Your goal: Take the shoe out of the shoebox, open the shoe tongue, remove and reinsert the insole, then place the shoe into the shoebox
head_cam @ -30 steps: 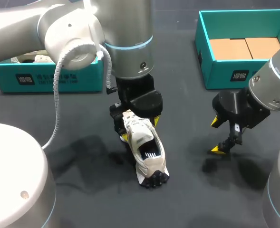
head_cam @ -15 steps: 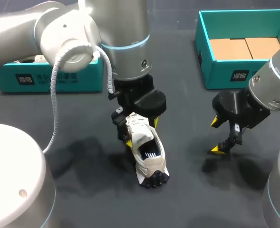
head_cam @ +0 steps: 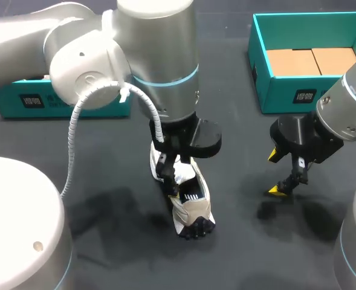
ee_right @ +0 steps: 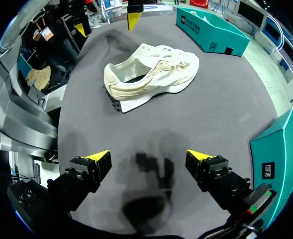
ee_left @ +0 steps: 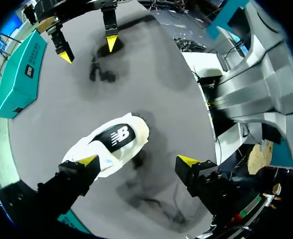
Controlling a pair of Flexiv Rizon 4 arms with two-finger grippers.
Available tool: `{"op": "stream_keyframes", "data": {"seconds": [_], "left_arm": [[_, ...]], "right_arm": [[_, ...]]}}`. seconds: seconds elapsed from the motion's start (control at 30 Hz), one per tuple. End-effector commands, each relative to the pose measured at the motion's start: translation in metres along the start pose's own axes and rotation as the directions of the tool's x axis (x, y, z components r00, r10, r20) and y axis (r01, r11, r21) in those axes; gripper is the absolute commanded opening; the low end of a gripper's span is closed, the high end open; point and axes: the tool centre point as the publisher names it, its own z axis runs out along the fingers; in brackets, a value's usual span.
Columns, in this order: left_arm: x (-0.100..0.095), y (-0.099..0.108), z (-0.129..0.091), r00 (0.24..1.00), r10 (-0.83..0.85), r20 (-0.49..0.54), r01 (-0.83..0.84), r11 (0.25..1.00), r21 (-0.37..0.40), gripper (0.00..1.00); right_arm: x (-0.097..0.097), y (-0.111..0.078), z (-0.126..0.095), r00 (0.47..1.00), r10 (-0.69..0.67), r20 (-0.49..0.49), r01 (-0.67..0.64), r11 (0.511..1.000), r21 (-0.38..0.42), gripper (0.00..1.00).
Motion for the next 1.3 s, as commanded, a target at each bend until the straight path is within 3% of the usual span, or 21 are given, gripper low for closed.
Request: {"op": "stream_keyframes", "data": {"seconds": [0.03,0.53,1.0,1.3], "left_arm": [[0.003,-0.013,0.015,0.984,-0.178,-0.004,0.178,0.984,0.006,1.0],[0.021,-0.04,0.052,0.884,-0.457,0.101,0.459,0.888,-0.006,1.0],[0.006,-0.044,0.083,0.865,-0.499,0.044,0.5,0.866,0.006,1.0],[0.01,-0.047,0.106,0.846,-0.53,0.046,0.531,0.847,-0.008,1.0]], "right_arm": [[0.002,-0.001,0.001,1.0,0.0,0.004,0.0,1.0,0.0,1.0],[0.002,-0.001,0.001,1.0,0.0,0.004,0.0,1.0,0.0,1.0],[0.002,-0.001,0.001,1.0,0.0,0.004,0.0,1.0,0.0,1.0],[0.002,-0.001,0.001,1.0,0.0,0.004,0.0,1.0,0.0,1.0]]}}
